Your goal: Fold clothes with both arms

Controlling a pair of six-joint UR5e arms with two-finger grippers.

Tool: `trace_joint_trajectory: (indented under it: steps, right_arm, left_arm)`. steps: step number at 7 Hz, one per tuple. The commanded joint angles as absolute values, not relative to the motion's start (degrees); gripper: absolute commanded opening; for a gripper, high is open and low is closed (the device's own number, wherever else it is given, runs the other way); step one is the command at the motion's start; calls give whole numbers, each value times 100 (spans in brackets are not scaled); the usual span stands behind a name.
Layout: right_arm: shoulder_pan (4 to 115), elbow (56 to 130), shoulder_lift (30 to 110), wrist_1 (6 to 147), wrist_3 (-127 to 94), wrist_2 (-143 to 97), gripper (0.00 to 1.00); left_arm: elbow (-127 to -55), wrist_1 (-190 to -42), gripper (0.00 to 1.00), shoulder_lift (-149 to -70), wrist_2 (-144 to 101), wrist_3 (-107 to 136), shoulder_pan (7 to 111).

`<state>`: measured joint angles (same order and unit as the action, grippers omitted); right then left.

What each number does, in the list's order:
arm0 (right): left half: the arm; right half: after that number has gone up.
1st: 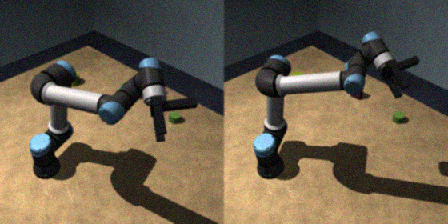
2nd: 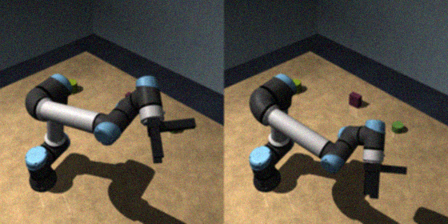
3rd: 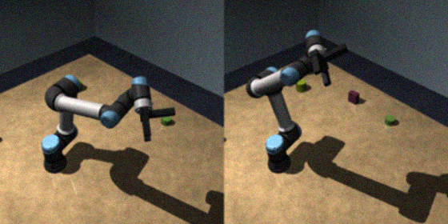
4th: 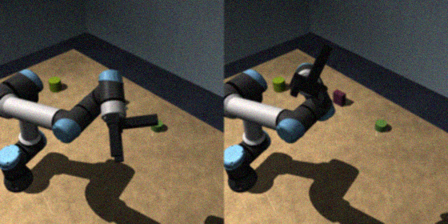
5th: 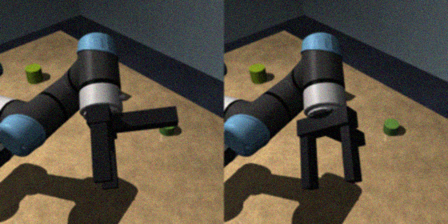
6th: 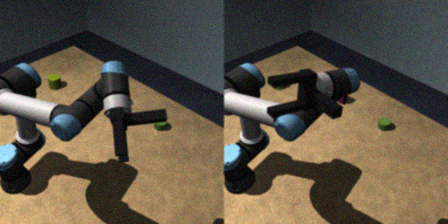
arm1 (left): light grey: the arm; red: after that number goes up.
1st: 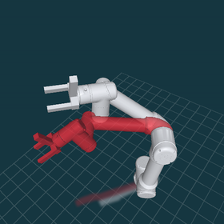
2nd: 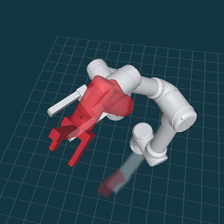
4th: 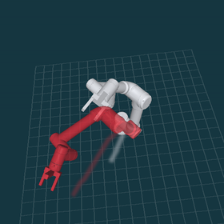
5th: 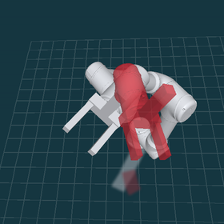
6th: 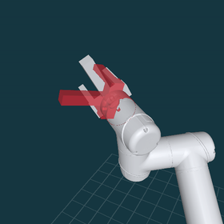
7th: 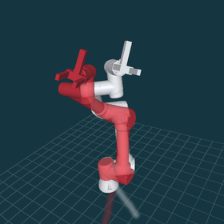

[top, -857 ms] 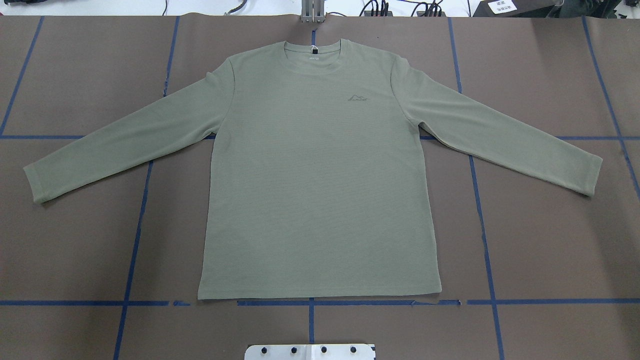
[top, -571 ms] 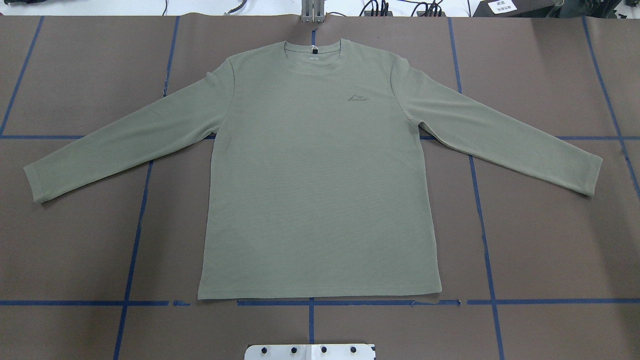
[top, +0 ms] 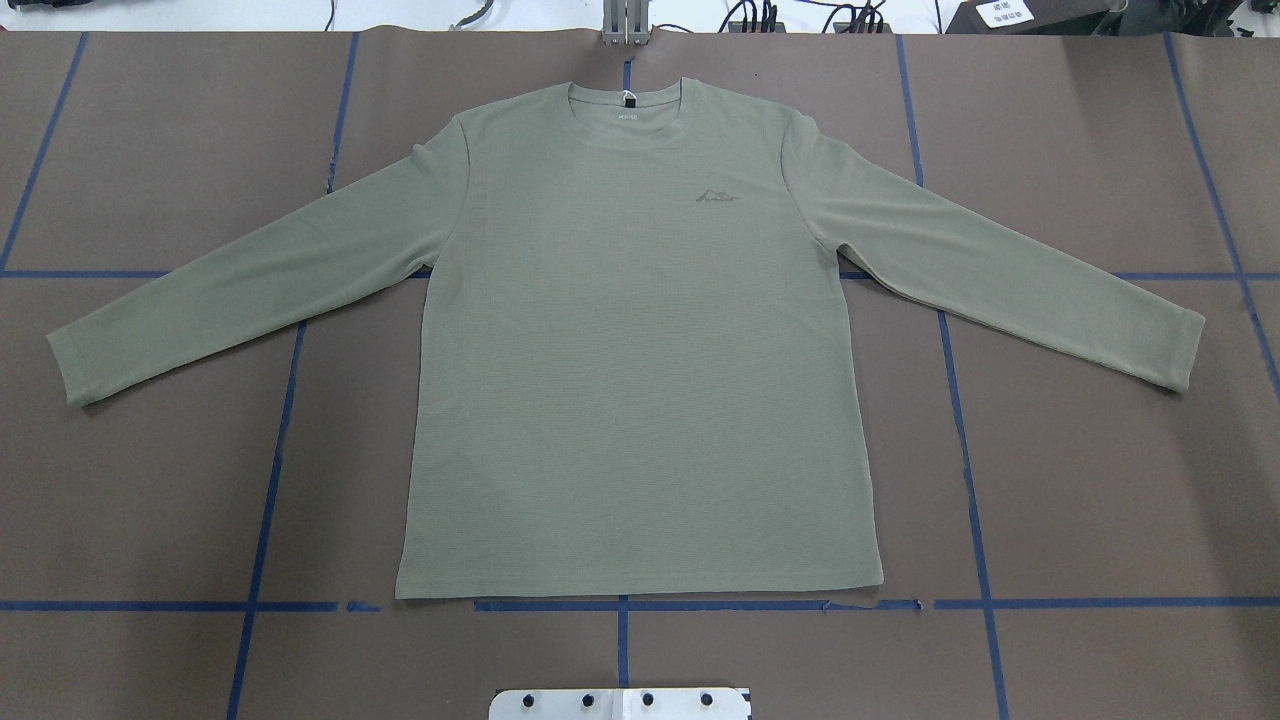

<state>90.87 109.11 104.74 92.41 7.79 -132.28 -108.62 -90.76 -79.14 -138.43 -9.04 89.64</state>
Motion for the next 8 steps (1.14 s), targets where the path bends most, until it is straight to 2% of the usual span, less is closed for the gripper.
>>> trace_joint_trajectory:
  steps: [1,3,5,6,8]
  right_arm:
    - [9070,10907,10223,9194,765,-13306,100]
    - [9079,10524,9853,8433,756,-13315,100]
    - [9079,10110,10002,7396,695,-13570,100]
    - [8905,10029,10002,7244,-237,-13849,100]
    - [8064,9557,10011,5468,-2484,-13669,96]
  left_arm:
    - [-10776,-10120,100,-7945,-13581,-862,8965]
    - [-10776,-10449,100,-7875,-13614,-870,9044]
    - [-10784,-10547,100,-7980,-13571,-835,9044]
    - [-10854,-10538,100,-7920,-13579,-835,9044]
    - [-10854,-10538,100,-7919,-13553,-835,9044]
